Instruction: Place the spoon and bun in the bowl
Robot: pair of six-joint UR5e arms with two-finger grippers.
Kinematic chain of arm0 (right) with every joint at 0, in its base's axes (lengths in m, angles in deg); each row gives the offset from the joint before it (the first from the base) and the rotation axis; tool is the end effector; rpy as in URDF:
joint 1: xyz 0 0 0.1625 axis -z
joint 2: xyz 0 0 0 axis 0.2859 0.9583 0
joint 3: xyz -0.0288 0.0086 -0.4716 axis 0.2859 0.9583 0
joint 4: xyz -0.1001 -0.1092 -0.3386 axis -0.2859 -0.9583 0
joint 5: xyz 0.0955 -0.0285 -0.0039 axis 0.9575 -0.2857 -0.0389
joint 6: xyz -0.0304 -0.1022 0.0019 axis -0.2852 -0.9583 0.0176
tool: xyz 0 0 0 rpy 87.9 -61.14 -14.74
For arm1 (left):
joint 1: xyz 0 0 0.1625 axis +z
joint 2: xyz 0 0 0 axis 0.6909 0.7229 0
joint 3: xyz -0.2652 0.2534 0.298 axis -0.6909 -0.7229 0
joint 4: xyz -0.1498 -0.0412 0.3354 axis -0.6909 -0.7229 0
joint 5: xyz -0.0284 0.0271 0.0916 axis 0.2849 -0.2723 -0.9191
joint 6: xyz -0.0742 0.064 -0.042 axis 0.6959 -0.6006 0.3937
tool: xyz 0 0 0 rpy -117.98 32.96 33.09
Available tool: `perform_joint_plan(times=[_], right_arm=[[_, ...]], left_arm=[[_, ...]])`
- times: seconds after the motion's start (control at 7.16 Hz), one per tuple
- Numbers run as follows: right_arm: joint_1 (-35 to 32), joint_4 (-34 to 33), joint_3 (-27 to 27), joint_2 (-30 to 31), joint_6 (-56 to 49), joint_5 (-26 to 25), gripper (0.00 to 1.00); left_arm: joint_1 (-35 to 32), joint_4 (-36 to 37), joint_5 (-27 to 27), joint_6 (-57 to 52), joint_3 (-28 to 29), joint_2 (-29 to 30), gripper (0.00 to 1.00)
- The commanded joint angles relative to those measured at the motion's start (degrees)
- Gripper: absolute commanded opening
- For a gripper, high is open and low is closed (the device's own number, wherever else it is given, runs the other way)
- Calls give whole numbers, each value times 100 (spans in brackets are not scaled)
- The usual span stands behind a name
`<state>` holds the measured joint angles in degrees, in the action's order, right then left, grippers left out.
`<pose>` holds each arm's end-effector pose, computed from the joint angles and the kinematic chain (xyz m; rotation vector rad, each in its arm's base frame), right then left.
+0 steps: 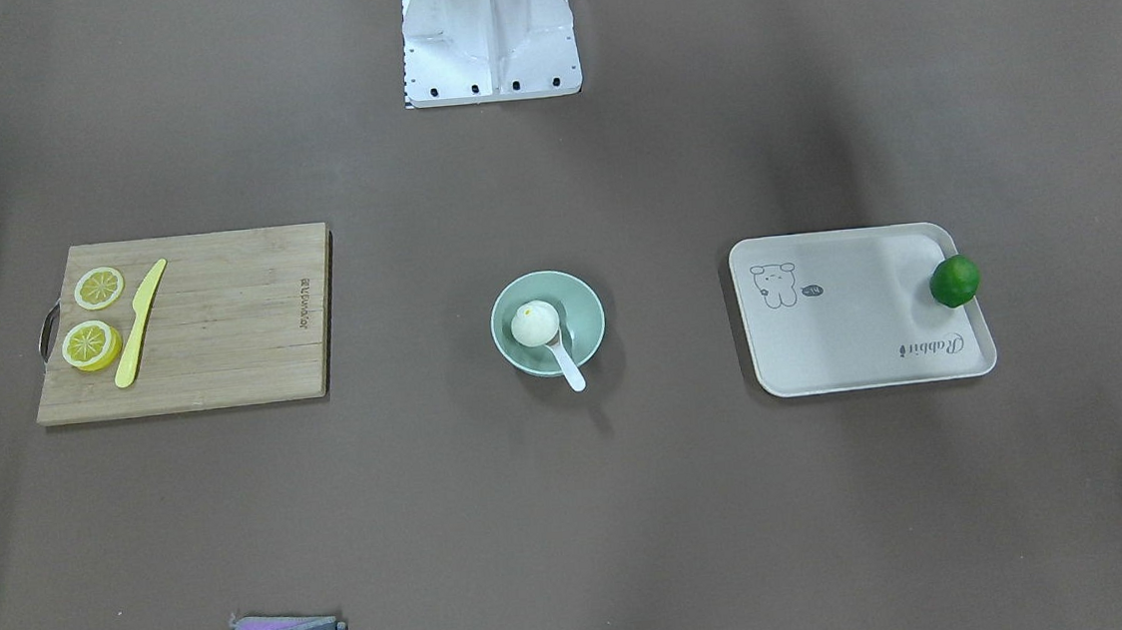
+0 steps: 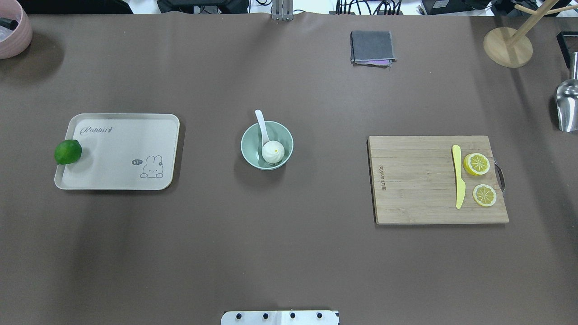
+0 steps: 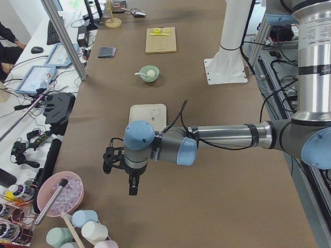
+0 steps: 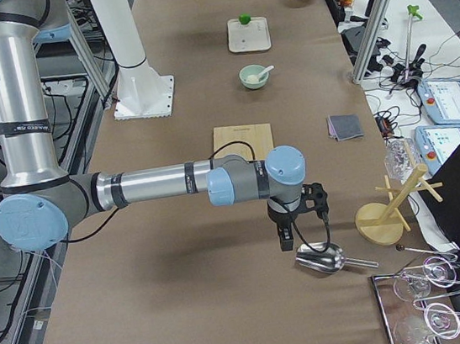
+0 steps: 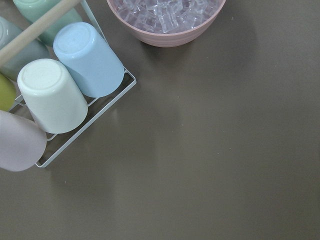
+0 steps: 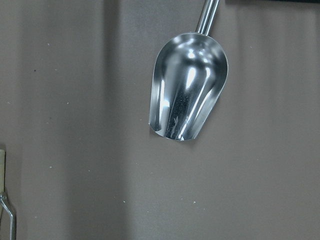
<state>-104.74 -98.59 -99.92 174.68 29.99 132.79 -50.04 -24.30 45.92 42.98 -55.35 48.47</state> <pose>0.0471 -0.4649 0.6799 0.0402 -0.7314 -0.0031 -0.0890 -0.4360 0.6815 0.2207 0.7587 -0.0933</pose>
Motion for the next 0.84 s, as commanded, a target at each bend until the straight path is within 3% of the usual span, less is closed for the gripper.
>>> perform_joint_plan(times=[0.0, 0.7], right_arm=[[6, -115, -6, 35, -3, -38, 100], [15, -106, -15, 27, -3, -20, 100]], left_arm=[[14, -178, -44, 7, 66, -117, 98], [14, -161, -44, 68, -29, -82, 98]])
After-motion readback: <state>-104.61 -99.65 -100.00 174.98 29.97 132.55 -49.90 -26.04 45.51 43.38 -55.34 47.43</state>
